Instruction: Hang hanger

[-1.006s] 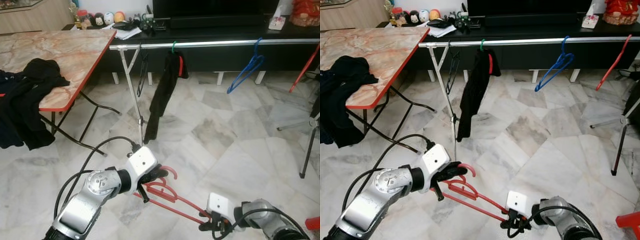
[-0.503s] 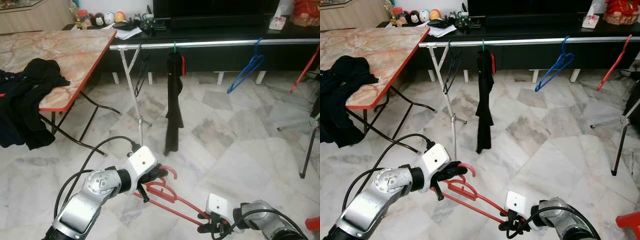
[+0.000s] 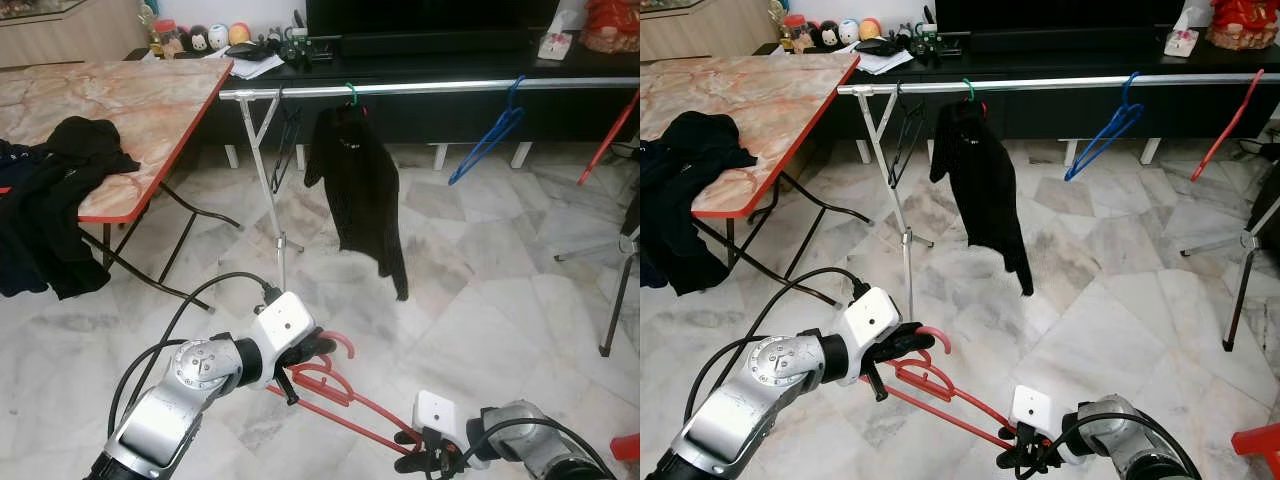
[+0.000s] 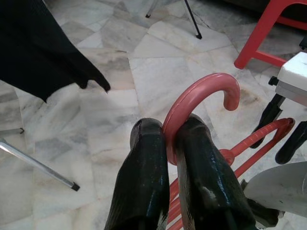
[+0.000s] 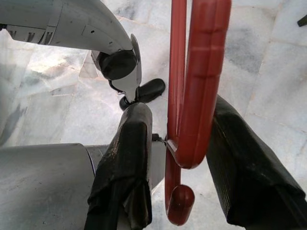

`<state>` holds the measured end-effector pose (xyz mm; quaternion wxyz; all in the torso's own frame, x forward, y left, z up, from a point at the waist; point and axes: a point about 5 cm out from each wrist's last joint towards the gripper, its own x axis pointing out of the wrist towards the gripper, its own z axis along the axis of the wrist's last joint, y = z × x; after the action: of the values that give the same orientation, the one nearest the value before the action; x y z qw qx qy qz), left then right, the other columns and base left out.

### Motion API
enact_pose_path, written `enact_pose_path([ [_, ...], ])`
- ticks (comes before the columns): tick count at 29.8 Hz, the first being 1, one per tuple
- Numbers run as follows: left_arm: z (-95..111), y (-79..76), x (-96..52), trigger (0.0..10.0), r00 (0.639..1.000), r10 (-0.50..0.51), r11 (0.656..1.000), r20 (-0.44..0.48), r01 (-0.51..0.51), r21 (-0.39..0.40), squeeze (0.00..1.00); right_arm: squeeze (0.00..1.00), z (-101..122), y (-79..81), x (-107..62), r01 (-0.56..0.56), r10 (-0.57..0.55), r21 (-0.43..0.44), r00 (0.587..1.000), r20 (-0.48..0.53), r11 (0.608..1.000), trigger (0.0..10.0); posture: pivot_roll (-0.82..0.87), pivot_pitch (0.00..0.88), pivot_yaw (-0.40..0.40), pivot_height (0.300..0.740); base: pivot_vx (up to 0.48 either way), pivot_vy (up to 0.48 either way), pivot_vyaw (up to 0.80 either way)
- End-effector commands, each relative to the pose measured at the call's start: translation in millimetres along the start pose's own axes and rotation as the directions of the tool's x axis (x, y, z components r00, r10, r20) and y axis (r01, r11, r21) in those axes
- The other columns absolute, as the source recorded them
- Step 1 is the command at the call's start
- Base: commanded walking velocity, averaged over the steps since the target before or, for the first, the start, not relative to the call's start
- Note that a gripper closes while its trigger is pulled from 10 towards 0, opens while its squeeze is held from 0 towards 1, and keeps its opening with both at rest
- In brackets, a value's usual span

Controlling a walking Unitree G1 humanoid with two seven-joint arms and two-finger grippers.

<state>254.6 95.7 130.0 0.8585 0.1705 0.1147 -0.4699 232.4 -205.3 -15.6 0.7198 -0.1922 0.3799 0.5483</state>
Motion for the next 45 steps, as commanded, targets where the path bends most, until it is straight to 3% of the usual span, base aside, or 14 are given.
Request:
enact_pose_path([
  [1,0,4.6,-1.6,10.0,1.000,0.012,1.000,-0.011,-0.012,0.009,0.00,0.00,2,-4.2,-4.6,0.016,-0.016,-0.003,1.000,0.010,1.000,0.0,-0.09,0.046,0.043,0.740,0.000,0.000,0.00],
  [8,0,4.9,-1.6,10.0,1.000,0.013,1.000,-0.012,-0.013,0.009,0.00,0.00,2,-13.4,-8.4,0.140,-0.142,-0.053,0.990,-0.025,0.989,0.0,-0.08,0.048,0.044,0.740,0.000,0.000,0.00],
  [13,-1,4.8,-2.0,10.0,1.000,0.013,1.000,-0.014,-0.013,0.007,0.00,0.00,4,-12.2,-6.6,0.121,-0.122,-0.034,0.993,-0.006,0.992,0.0,-0.08,0.052,0.045,0.740,0.000,0.000,0.00],
  [15,-1,5.1,-2.2,10.0,1.000,0.014,1.000,-0.014,-0.014,0.008,0.00,0.00,4,-10.3,-5.8,0.095,-0.094,-0.017,0.996,0.003,0.995,5.8,-0.08,0.053,0.045,0.740,0.000,0.000,0.00],
  [16,-1,5.1,-2.2,10.0,1.000,0.014,1.000,-0.014,-0.014,0.008,0.00,0.00,3,-8.4,-5.7,0.067,-0.067,-0.010,0.998,0.001,0.998,10.0,-0.08,0.053,0.045,0.740,0.000,0.000,0.00],
  [18,-1,5.3,-2.2,10.0,1.000,0.013,1.000,-0.013,-0.013,0.009,0.00,0.00,2,-4.7,-6.2,0.013,-0.013,-0.013,1.000,0.001,1.000,10.0,-0.08,0.053,0.046,0.740,0.000,0.000,0.00],
  [22,-1,5.3,-2.0,10.0,1.000,0.012,1.000,-0.013,-0.012,0.009,0.00,0.00,9,-14.8,-10.4,0.106,-0.106,0.011,0.993,0.048,0.994,10.0,-0.09,0.054,0.048,0.740,0.000,0.000,0.00],
  [28,-1,5.3,-2.0,10.0,1.000,0.012,1.000,-0.013,-0.012,0.009,0.00,0.00,9,-14.8,-10.4,0.106,-0.106,0.011,0.993,0.048,0.994,10.0,-0.09,0.054,0.048,0.740,0.000,0.000,0.00],
  [34,0,4.5,-0.2,10.0,1.000,0.008,1.000,-0.012,-0.008,0.009,0.00,0.00,26,-29.0,-20.0,0.191,-0.198,0.058,0.965,0.172,0.980,10.0,-0.09,0.053,0.048,0.740,0.000,0.000,0.00],
  [35,-1,4.0,0.4,10.0,1.000,0.005,1.000,-0.014,-0.005,0.008,0.00,0.00,25,-22.5,-22.5,0.052,-0.068,0.084,0.977,0.201,0.995,10.0,-0.09,0.054,0.050,0.740,0.000,0.000,0.00],
  [37,-1,3.8,0.6,10.0,1.000,0.003,1.000,-0.014,-0.003,0.008,0.00,0.00,25,-19.6,-23.8,-0.009,-0.011,0.092,0.976,0.217,0.996,10.0,-0.09,0.054,0.050,0.740,0.000,0.000,0.00],
  [45,0,2.2,2.5,10.0,1.000,-0.003,1.000,-0.010,0.003,0.007,0.00,0.00,34,-24.7,-25.4,0.015,-0.047,0.114,0.957,0.286,0.993,10.0,-0.09,0.052,0.049,0.740,0.000,0.000,0.00],
])
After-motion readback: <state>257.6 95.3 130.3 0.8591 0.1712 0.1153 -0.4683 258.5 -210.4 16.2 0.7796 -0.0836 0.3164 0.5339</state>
